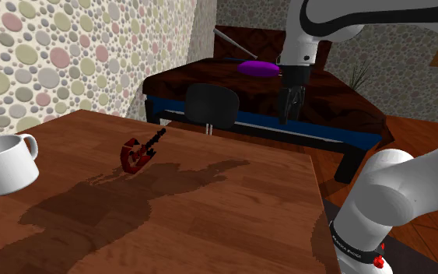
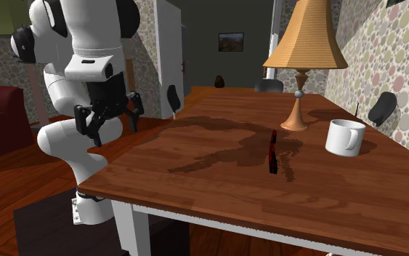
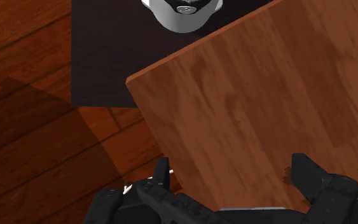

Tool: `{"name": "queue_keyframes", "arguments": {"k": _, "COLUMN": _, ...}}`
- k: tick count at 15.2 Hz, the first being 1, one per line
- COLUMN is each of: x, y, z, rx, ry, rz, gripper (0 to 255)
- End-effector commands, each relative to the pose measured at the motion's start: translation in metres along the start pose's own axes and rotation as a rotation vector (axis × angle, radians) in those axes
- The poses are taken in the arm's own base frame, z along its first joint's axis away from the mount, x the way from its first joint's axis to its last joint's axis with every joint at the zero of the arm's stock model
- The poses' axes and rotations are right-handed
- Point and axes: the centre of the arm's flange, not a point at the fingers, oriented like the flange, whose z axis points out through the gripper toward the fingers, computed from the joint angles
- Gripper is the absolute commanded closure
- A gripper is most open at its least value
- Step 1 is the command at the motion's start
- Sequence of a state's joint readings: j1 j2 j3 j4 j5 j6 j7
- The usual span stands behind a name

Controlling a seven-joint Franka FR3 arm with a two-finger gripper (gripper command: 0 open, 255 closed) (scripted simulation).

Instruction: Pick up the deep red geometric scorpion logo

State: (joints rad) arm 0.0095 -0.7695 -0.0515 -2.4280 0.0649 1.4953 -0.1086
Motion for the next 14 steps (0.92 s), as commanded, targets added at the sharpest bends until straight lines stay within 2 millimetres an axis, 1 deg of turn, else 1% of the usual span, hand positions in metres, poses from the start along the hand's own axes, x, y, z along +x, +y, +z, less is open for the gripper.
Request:
{"name": "queue_keyframes", "arguments": {"k": 1, "x": 0.0, "y": 0.0, "z": 0.0, "rx": 0.0, "ry": 0.0, "rz": 0.0, "gripper": 0}}
{"name": "queue_keyframes", "arguments": {"k": 4, "x": 0.005, "y": -0.041, "z": 0.003, "rx": -0.011, "ry": 0.021, "rz": 0.1, "gripper": 0}}
{"name": "queue_keyframes", "arguments": {"k": 7, "x": 0.013, "y": -0.08, "z": 0.007, "rx": -0.022, "ry": 0.042, "rz": 0.2, "gripper": 0}}
{"name": "queue_keyframes", "arguments": {"k": 10, "x": 0.026, "y": -0.119, "z": 0.01, "rx": -0.033, "ry": 0.062, "rz": 0.299, "gripper": 0}}
{"name": "queue_keyframes", "arguments": {"k": 14, "x": 0.049, "y": -0.169, "z": 0.016, "rx": -0.048, "ry": 0.09, "rz": 0.432, "gripper": 0}}
